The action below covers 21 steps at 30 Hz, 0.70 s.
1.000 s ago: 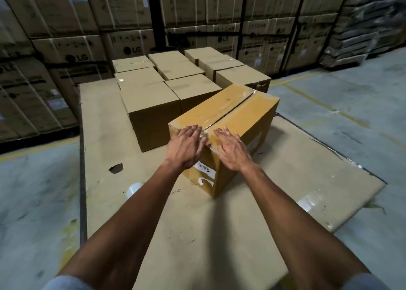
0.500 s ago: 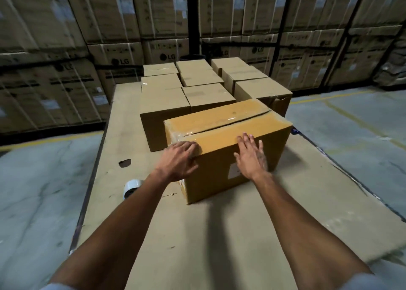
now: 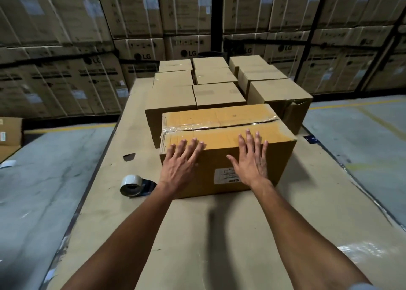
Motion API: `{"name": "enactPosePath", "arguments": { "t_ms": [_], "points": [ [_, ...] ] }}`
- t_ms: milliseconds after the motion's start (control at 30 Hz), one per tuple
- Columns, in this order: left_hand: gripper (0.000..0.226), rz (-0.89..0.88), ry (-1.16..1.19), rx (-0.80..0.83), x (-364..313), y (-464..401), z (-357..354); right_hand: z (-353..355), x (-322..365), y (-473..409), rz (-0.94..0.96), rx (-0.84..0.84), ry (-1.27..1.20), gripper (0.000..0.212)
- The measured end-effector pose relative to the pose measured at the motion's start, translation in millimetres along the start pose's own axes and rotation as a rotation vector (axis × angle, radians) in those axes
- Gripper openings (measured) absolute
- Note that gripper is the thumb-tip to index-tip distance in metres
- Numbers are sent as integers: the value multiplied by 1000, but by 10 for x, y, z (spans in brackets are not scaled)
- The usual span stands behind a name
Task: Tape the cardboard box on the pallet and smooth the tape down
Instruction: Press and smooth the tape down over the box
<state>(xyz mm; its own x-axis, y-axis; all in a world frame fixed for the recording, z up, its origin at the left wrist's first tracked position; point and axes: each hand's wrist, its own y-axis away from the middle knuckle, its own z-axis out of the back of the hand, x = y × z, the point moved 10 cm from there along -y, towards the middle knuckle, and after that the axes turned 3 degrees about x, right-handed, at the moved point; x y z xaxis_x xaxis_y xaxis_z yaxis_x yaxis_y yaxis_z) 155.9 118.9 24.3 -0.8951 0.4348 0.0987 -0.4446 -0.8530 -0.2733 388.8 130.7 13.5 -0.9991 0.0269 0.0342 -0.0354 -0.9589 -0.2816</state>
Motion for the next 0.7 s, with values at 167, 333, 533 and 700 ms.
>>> {"name": "enactPosePath", "arguments": {
  "t_ms": [167,333,533,700],
  "points": [
    [80,42,-22,-12,197,-166,-64,-105,103,-283,44,46,1,91],
    [82,111,-23,20,432,-415,-135,-202,242,-618,75,88,-3,90],
    [83,144,-18,34,641,-650,-198,-259,350,-856,88,53,2,92],
    [85,144,-25,29,664,-671,-222,-245,379,-864,86,29,12,94]
  ]
}}
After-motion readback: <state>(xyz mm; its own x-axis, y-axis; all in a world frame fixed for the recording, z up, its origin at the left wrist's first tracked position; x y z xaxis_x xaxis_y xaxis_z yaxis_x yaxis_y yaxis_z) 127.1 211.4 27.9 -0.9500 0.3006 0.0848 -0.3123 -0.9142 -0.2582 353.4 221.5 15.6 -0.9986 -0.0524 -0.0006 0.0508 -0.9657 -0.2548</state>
